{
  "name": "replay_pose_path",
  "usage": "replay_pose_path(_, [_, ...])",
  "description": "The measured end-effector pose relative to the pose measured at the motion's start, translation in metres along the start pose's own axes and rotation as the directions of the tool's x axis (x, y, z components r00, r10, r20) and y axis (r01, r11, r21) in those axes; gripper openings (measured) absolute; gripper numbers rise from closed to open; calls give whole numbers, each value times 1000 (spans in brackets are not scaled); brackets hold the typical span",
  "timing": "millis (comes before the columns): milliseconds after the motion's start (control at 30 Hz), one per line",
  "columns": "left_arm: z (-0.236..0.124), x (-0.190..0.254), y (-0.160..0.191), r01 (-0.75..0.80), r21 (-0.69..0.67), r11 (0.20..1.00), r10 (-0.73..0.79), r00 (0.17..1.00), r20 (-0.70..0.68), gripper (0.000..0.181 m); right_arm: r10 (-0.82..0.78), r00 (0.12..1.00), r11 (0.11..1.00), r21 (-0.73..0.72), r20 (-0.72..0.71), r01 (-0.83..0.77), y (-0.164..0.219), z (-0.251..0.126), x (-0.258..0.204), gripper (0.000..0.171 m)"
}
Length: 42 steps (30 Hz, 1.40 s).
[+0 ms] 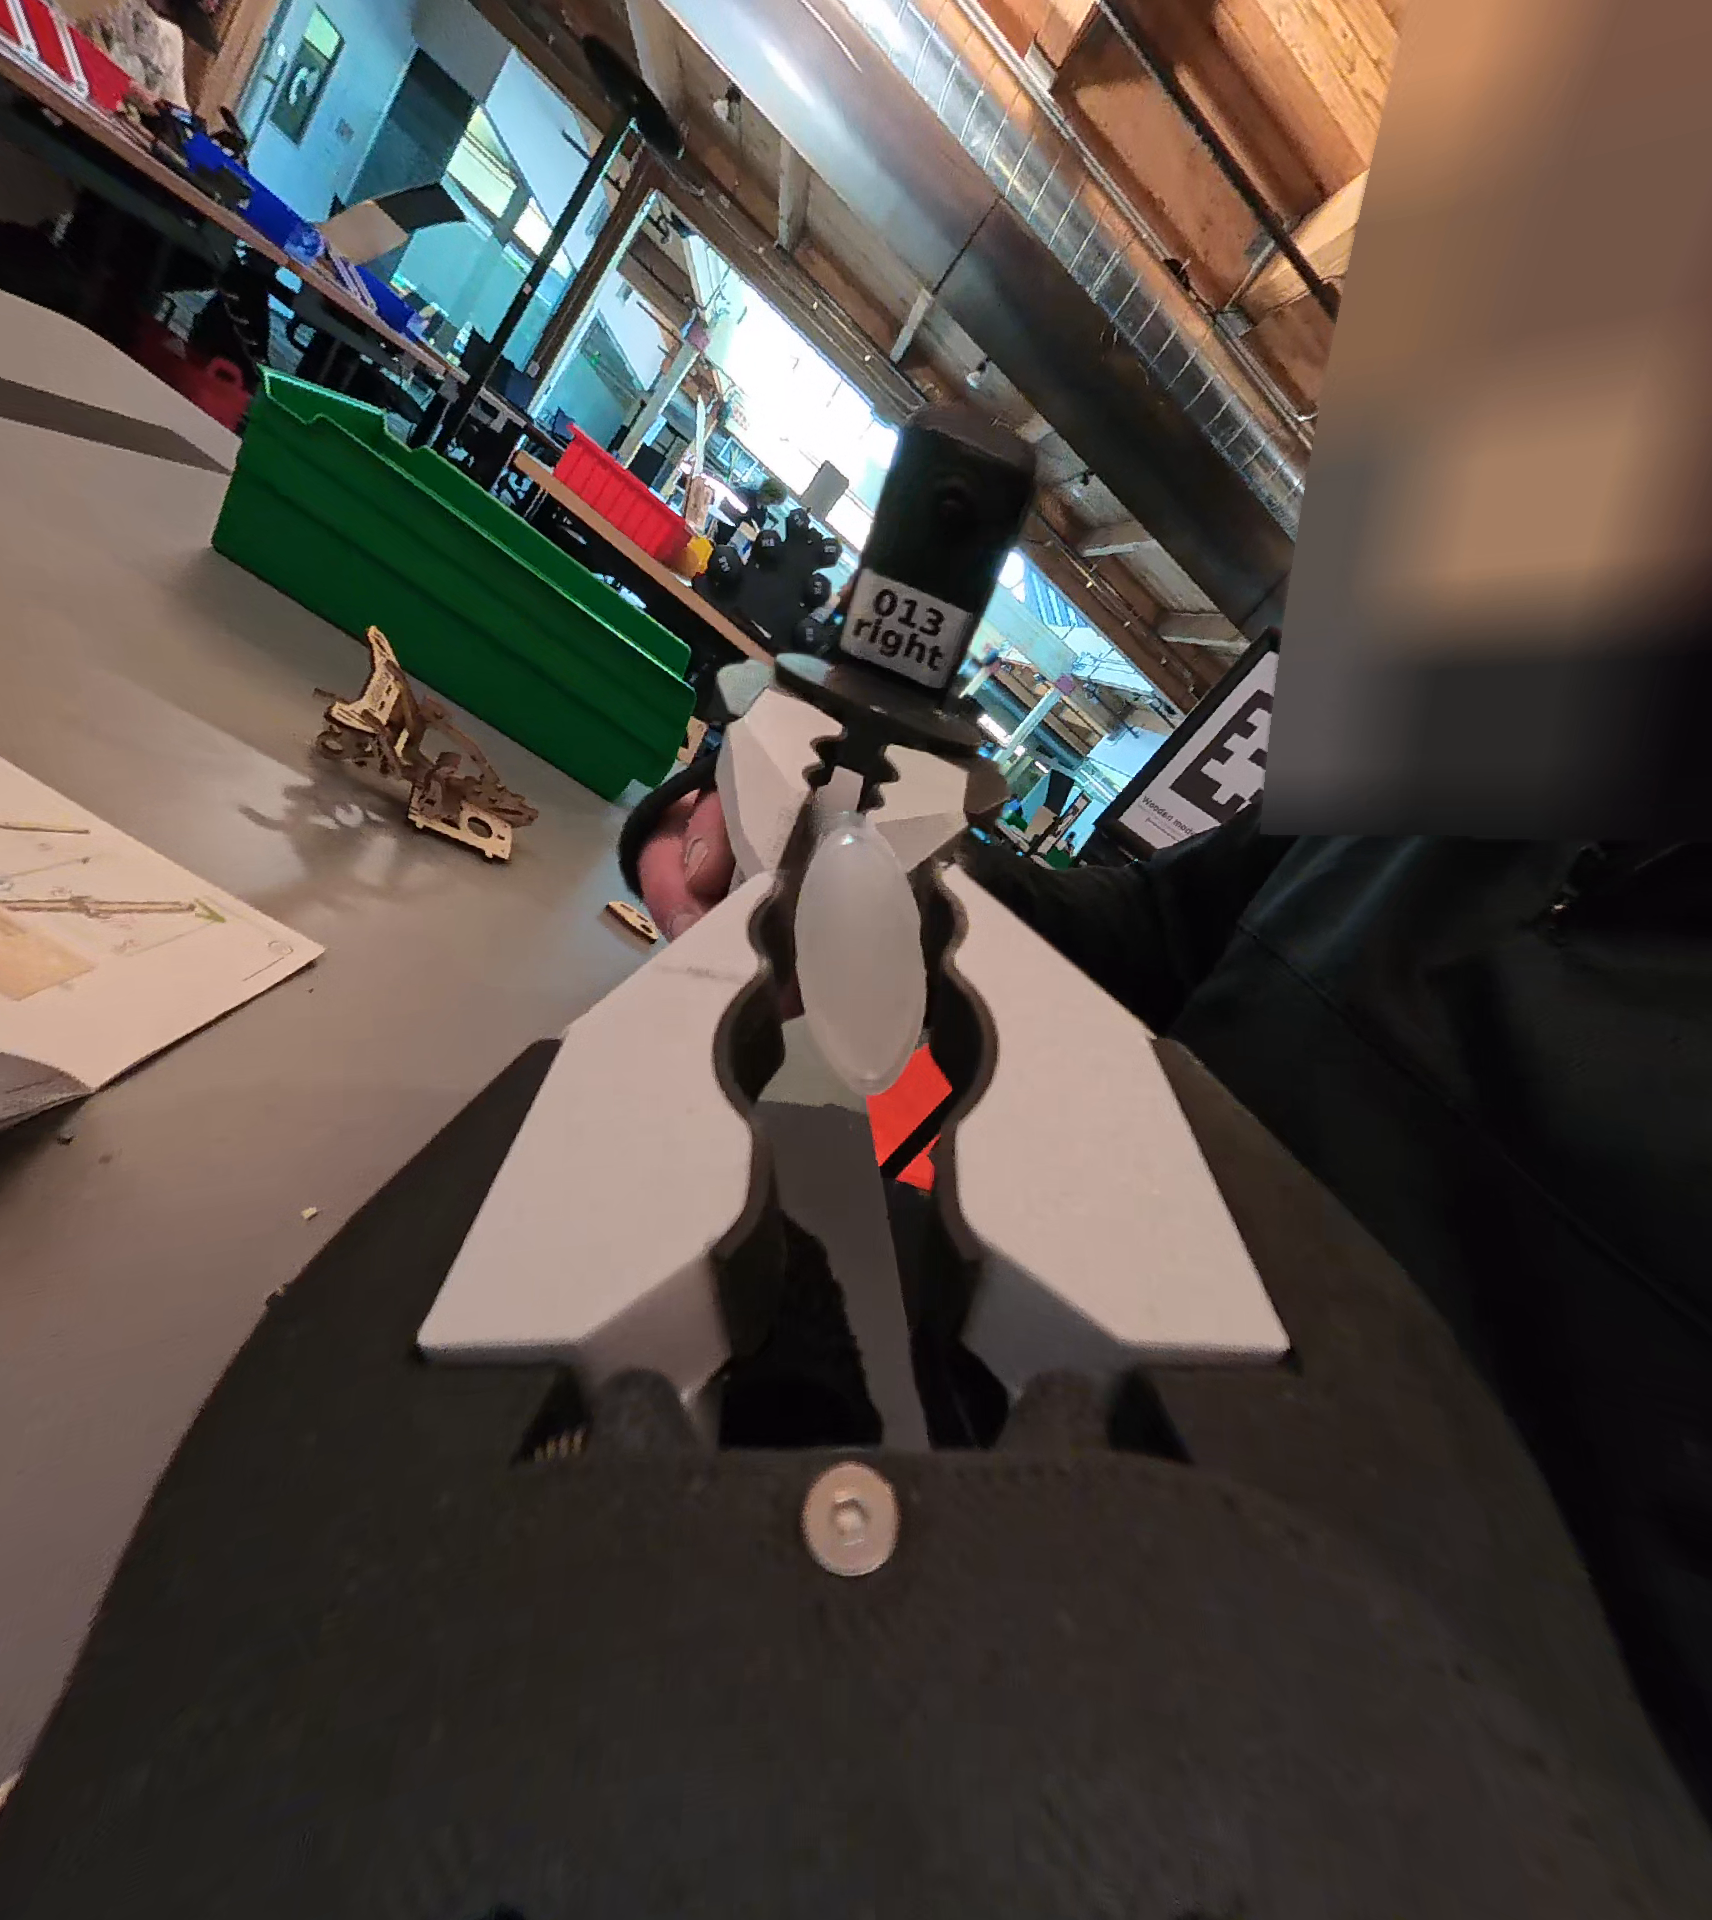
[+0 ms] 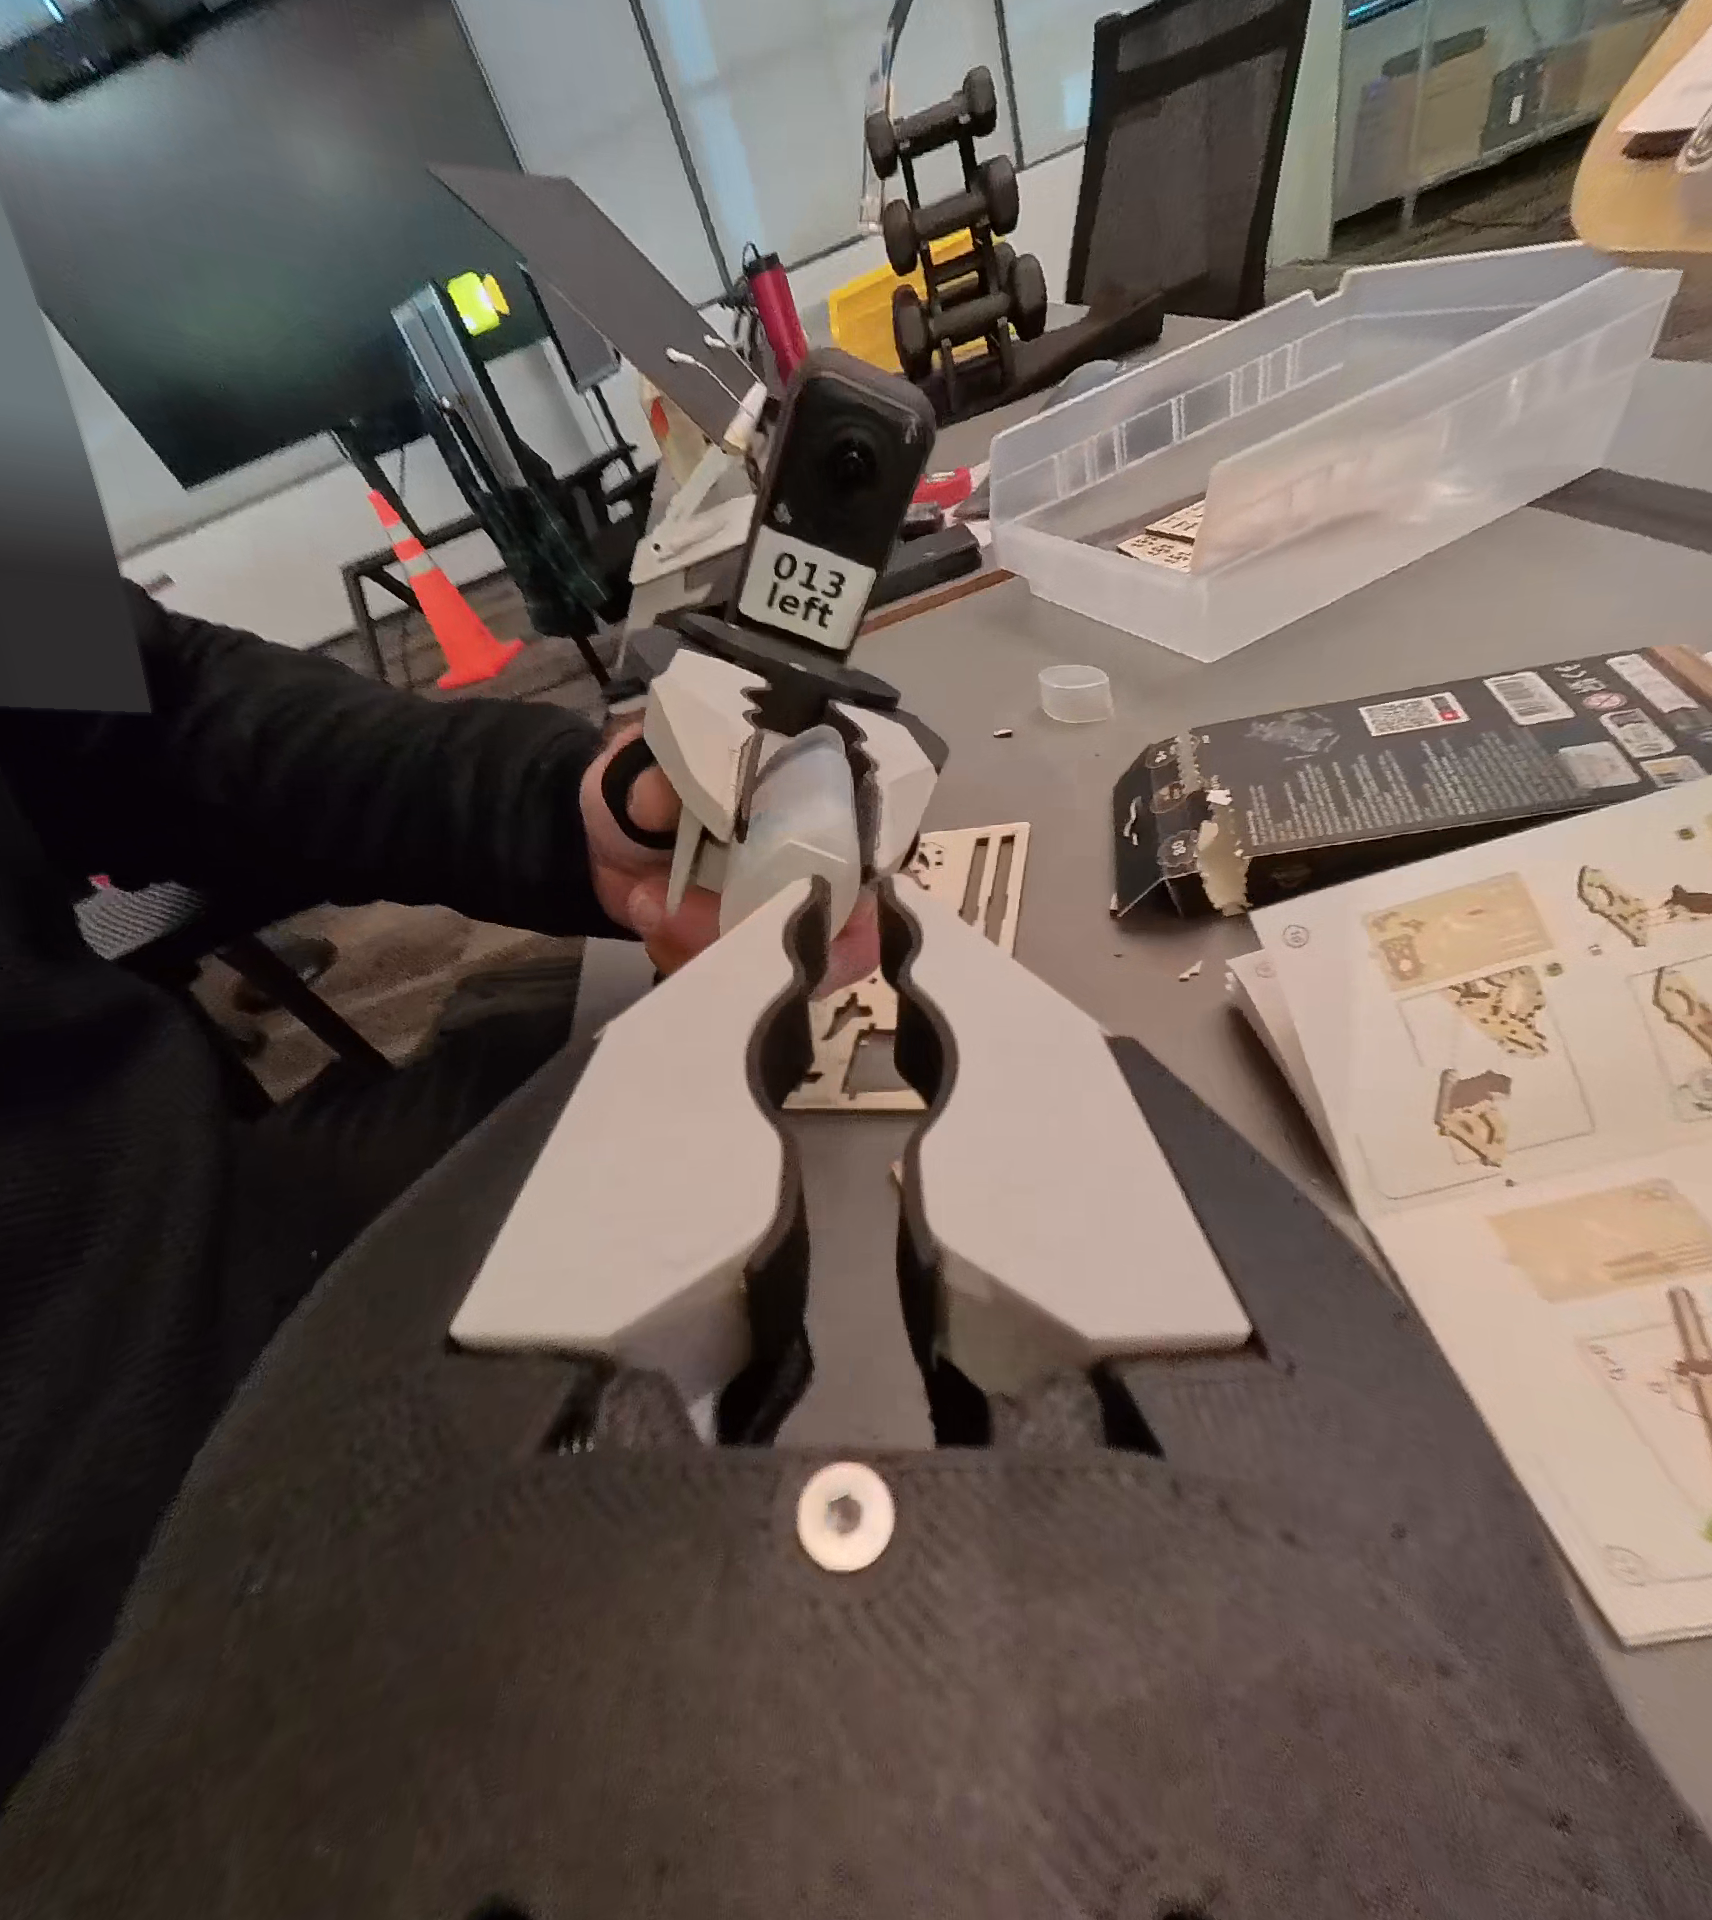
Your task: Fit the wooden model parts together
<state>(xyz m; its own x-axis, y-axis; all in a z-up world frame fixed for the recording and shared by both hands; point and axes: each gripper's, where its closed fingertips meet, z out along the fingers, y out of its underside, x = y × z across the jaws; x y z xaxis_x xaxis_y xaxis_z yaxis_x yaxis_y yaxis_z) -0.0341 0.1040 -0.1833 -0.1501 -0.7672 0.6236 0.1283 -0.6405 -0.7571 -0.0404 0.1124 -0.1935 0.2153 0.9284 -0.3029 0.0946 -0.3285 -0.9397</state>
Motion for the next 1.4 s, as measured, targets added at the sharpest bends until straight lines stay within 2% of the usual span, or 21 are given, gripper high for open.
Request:
replay_pose_path(100, [1,3,-2,0,23,1000,1,1000,-15,22,23,1000,1000,19,12,-23,-2,-1,-1,10])
replay_pose_path(433, [-1,2,-3,-14,45,999,14,1000,-12,22,50,999,998,39,16,-50,-3,1,-2,5])
replay_pose_path(633, [4,9,3,-37,0,999,37,998,-49,23,36,999,999,30,30,-37,-2,2,-5,13])
replay_pose_path(900, [11,13,-1,-50,-9,999,49,997,-55,23,15,1000,998,54,12,-16,-8,-1,-7,12])
replay_pose_path(1000, [16,17,1,-73,-34,997,71,996,-58,23,4,1000,999,47,4,-4,-8,1,-10,16])
replay_pose_path(1067, [25,33,7,-91,-52,994,84,989,-119,21,5,999,999,43,42,-7,-7,7,-20,22])
replay_pose_path(1133, [27,29,5,-135,-78,988,131,990,-56,22,-8,1000,999,40,16,7,-9,3,-17,20])
replay_pose_path(1300, [27,31,4,-150,-89,985,145,988,-55,22,15,1000,998,53,22,-16,-10,2,-17,24])
replay_pose_path(1400, [23,16,7,-153,-106,982,151,988,-28,22,43,999,999,1,-16,-43,0,5,-2,26])
